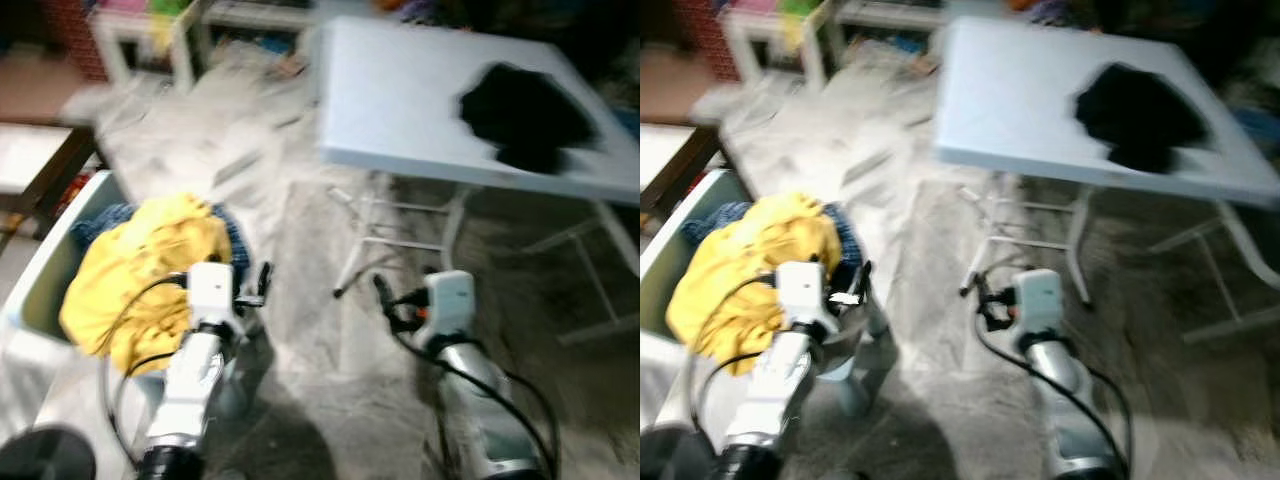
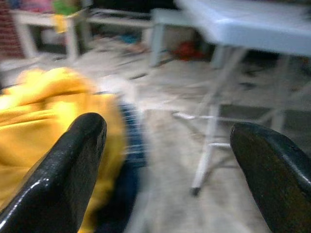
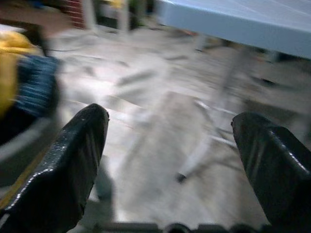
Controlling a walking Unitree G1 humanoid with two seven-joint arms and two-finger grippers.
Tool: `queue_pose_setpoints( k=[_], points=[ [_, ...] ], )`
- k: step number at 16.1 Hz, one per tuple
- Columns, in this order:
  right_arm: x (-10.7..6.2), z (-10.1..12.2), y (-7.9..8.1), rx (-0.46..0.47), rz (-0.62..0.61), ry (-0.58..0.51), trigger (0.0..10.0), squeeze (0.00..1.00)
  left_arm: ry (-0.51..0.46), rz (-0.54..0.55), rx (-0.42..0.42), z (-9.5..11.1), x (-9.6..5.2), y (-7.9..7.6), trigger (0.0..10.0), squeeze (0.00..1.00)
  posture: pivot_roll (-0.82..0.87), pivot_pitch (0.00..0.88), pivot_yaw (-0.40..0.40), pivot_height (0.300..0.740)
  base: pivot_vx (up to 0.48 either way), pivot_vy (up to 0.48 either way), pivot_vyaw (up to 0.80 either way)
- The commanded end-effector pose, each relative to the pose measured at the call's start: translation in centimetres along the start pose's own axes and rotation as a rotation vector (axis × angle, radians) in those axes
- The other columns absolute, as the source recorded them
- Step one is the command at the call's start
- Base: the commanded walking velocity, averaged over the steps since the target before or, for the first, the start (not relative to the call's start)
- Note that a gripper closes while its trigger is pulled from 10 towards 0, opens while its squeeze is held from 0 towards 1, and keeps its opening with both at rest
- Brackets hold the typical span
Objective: Hang hanger
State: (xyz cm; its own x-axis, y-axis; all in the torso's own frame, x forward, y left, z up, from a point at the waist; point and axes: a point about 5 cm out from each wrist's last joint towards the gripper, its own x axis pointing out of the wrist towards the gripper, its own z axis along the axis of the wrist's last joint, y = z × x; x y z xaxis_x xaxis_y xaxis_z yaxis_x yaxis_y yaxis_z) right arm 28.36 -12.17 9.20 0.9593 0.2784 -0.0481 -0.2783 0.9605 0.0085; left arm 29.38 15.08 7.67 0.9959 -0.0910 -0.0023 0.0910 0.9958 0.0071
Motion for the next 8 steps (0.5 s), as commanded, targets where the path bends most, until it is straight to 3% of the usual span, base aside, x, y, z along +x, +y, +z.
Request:
queue_pose_setpoints(
  k=[1,3,8],
  points=[
    [-0.33,0.02,-0.75,-0.017,-0.016,0.003,10.0,0.0,-0.002,-0.01,-0.011,0.15,0.13,-0.51,10.0,0.0,-0.06,0.104,-0.097,0.74,0.277,0.0,0.78],
    [-0.18,0.04,-0.82,-0.017,-0.018,0.003,10.0,0.0,-0.003,-0.009,-0.008,0.2,0.2,-0.5,10.0,0.0,-0.06,0.099,-0.095,0.74,0.285,0.0,0.57],
    [-0.12,-0.08,-0.74,-0.017,-0.016,0.009,10.0,0.0,0.003,0.007,0.015,0.18,0.26,-0.19,10.0,0.0,-0.06,0.101,-0.096,0.74,0.055,0.0,0.0]
  ],
)
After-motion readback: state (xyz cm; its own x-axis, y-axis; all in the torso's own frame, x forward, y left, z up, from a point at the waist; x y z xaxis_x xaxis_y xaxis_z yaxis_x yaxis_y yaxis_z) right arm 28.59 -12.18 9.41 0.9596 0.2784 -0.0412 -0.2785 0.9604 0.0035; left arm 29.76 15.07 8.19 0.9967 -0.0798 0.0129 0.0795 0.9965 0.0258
